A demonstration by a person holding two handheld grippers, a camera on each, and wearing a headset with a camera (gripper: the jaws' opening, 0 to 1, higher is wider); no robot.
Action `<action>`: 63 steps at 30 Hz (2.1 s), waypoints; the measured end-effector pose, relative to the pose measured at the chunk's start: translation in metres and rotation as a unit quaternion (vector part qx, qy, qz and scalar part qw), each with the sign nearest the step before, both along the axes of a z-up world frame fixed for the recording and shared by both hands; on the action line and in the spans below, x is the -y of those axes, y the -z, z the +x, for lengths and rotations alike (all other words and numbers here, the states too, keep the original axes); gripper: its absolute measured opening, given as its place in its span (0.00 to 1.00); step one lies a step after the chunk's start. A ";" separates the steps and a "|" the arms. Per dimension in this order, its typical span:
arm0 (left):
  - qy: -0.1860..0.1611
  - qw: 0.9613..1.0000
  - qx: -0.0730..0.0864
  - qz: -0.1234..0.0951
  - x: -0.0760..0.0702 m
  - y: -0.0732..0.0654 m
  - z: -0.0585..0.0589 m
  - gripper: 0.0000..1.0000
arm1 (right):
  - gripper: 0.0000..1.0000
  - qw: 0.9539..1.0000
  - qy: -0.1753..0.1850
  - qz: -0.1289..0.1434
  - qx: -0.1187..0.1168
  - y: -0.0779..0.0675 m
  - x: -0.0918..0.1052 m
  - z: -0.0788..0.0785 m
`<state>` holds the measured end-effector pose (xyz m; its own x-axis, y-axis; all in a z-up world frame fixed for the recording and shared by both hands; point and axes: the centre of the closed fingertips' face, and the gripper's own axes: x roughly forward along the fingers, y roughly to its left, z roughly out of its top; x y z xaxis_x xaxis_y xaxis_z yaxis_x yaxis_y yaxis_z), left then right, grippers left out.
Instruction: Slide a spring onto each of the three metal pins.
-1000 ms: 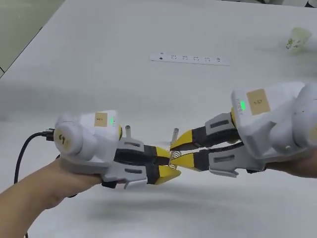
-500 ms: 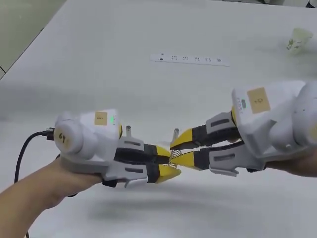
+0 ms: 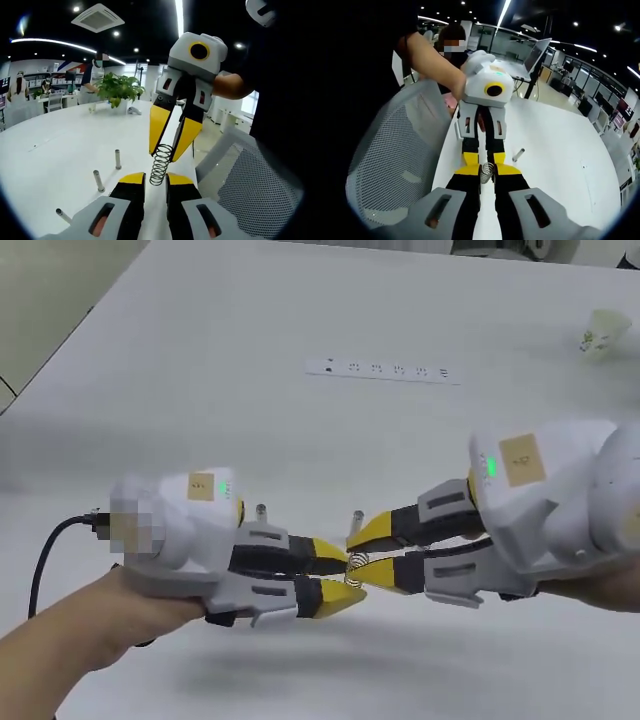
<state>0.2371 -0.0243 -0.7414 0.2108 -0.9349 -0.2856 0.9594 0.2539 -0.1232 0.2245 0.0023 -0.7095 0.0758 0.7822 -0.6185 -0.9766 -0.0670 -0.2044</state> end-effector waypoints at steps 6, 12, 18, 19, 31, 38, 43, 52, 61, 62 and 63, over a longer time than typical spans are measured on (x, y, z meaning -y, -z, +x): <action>-0.009 1.000 0.002 0.002 -0.005 0.000 0.001 0.12 | 0.07 1.000 0.000 0.003 0.002 -0.002 -0.002 0.001; -0.023 1.000 0.004 0.008 -0.014 0.001 0.003 0.17 | 0.07 1.000 0.001 0.006 0.005 -0.004 -0.003 0.002; -0.046 0.999 -0.003 0.010 -0.028 0.004 0.006 0.22 | 0.07 1.000 0.007 0.008 0.007 -0.005 -0.001 0.005; -0.049 0.999 -0.003 0.010 -0.030 0.004 0.006 0.23 | 0.07 1.000 0.007 0.008 0.008 -0.005 -0.001 0.005; -0.108 0.994 -0.004 0.011 -0.065 0.005 0.017 0.41 | 0.07 1.000 0.011 0.008 0.010 -0.005 0.000 0.008; -0.154 0.988 -0.004 0.016 -0.088 0.007 0.024 0.58 | 0.07 1.000 0.018 0.006 0.014 -0.005 0.005 0.010; -0.172 0.985 -0.007 0.019 -0.097 0.009 0.029 0.66 | 0.07 1.000 0.023 0.006 0.013 -0.004 0.007 0.012; -0.199 0.980 -0.009 0.020 -0.107 0.012 0.035 0.91 | 0.07 0.999 0.031 0.007 0.011 -0.003 0.011 0.013; -0.221 0.975 -0.010 0.017 -0.116 0.013 0.042 0.98 | 0.07 0.999 0.035 0.002 0.011 0.002 0.014 0.015; -0.221 0.975 -0.010 0.016 -0.116 0.012 0.043 0.98 | 0.07 0.999 0.035 0.001 0.010 0.002 0.014 0.015; -0.222 0.975 -0.011 0.016 -0.116 0.012 0.043 0.98 | 0.07 0.999 0.035 0.001 0.010 0.002 0.015 0.015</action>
<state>0.2801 0.0914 -0.7537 0.5861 -0.7437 -0.3214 0.7516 0.6472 -0.1270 0.2397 -0.0123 -0.7117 0.1425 0.7752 -0.6154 -0.9747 0.0018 -0.2235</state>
